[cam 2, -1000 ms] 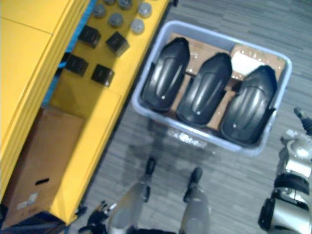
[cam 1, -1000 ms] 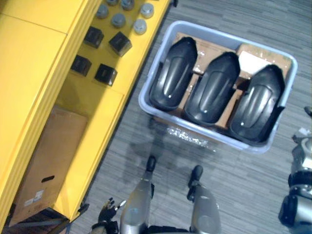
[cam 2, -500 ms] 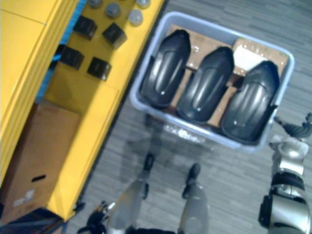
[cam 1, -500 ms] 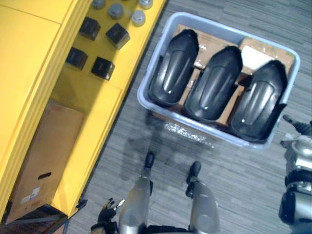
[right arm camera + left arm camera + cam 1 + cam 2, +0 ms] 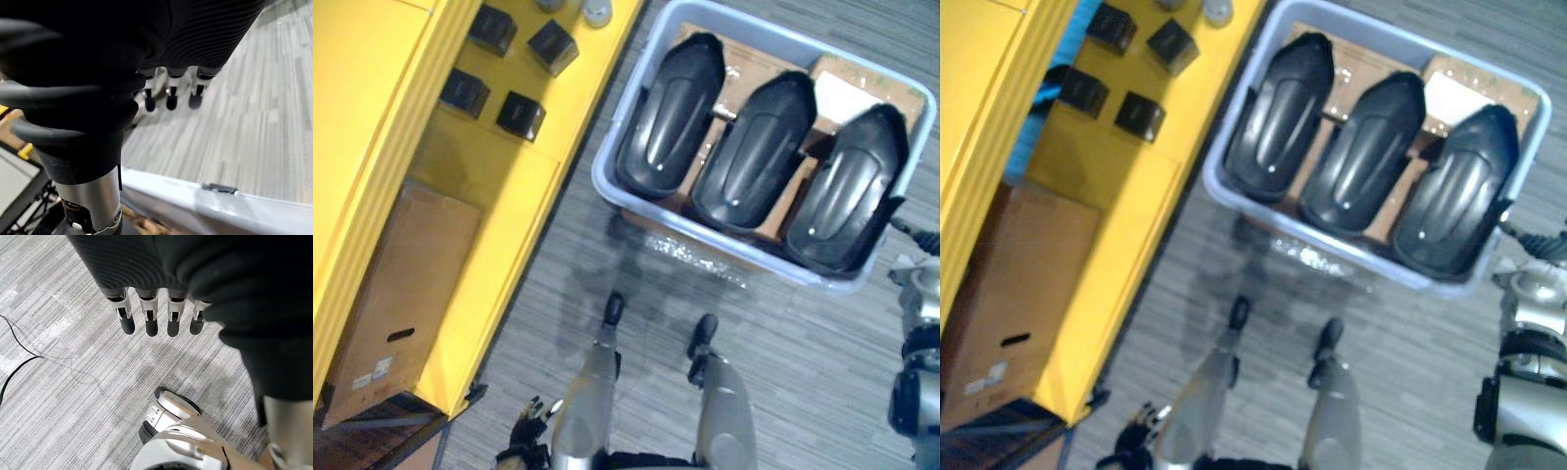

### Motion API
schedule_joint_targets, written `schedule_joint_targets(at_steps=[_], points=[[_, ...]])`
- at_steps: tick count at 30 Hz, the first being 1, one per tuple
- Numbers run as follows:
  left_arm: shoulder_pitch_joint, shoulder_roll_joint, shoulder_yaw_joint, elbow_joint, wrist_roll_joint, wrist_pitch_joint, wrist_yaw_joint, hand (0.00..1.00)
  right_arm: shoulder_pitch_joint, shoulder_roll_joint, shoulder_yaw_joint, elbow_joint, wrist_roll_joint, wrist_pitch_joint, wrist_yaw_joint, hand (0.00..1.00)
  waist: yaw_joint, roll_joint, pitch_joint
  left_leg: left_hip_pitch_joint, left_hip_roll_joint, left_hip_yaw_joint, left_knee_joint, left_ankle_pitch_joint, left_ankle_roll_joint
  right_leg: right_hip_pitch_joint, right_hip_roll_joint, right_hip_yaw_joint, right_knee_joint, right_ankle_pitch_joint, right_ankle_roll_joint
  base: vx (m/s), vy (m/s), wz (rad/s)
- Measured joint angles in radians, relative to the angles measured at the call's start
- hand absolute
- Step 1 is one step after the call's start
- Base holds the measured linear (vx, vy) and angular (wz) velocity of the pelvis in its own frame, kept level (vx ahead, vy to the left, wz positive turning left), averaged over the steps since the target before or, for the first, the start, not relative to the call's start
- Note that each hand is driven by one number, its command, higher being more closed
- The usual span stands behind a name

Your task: Walk over and take plastic housings, then place them on the shelf

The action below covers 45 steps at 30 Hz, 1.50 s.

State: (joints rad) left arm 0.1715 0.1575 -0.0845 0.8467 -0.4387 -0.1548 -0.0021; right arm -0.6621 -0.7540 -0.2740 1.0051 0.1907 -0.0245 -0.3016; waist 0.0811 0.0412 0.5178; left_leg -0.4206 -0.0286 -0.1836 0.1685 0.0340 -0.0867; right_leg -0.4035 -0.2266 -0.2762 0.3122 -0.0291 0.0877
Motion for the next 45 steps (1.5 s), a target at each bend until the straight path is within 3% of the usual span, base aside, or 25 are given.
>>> schedule_joint_targets(at_steps=[4, 8, 19, 20, 24, 45], points=[[-0.005, 0.000, -0.010, 0.005, -0.024, -0.010, -0.001, 0.00, -0.021, -0.015, 0.036, 0.009, -0.013, 0.010, 0.019, 0.00, 0.006, 0.003, 0.002, -0.017, 0.000, -0.001, 0.011, 0.000, 0.000, -0.016, 0.000, 0.001, 0.010, -0.001, -0.002, -0.03, 0.001, 0.01], [-0.013, 0.000, -0.017, 0.006, -0.028, -0.017, -0.002, 0.00, -0.048, -0.020, 0.044, 0.042, -0.017, 0.049, 0.025, 0.00, 0.020, 0.010, 0.006, -0.036, -0.001, -0.004, 0.021, 0.000, -0.001, -0.034, -0.001, 0.002, 0.023, -0.002, -0.003, -0.03, -0.003, 0.02], [-0.019, 0.002, -0.038, 0.008, -0.037, -0.018, -0.003, 0.00, -0.092, -0.031, 0.082, 0.076, -0.017, 0.092, 0.053, 0.00, 0.025, 0.019, 0.010, -0.072, -0.001, -0.009, 0.050, -0.001, -0.003, -0.067, 0.000, 0.004, 0.048, -0.011, -0.007, -0.01, -0.004, 0.01], [-0.020, 0.002, -0.040, 0.008, -0.038, -0.018, -0.003, 0.00, -0.093, -0.032, 0.082, 0.076, -0.017, 0.098, 0.063, 1.00, 0.026, 0.019, 0.010, -0.072, -0.001, -0.009, 0.051, -0.002, -0.003, -0.067, -0.001, 0.004, 0.049, -0.011, -0.007, 0.00, 0.000, 0.00], [-0.020, 0.003, -0.043, 0.009, -0.065, -0.018, -0.002, 0.00, -0.093, -0.032, 0.087, 0.077, -0.017, 0.120, 0.081, 1.00, 0.028, 0.019, 0.010, -0.072, -0.001, -0.010, 0.052, -0.002, -0.003, -0.067, 0.000, 0.004, 0.051, -0.013, -0.010, 0.00, 0.000, 0.00], [-0.021, 0.000, -0.045, -0.001, -0.066, -0.018, 0.001, 0.00, -0.070, -0.054, 0.110, 0.080, -0.044, 0.118, 0.101, 1.00, 0.046, 0.026, 0.010, -0.072, -0.001, -0.008, 0.069, -0.004, -0.004, -0.065, 0.000, 0.009, 0.064, -0.015, -0.010, 0.00, 0.000, 0.00]])
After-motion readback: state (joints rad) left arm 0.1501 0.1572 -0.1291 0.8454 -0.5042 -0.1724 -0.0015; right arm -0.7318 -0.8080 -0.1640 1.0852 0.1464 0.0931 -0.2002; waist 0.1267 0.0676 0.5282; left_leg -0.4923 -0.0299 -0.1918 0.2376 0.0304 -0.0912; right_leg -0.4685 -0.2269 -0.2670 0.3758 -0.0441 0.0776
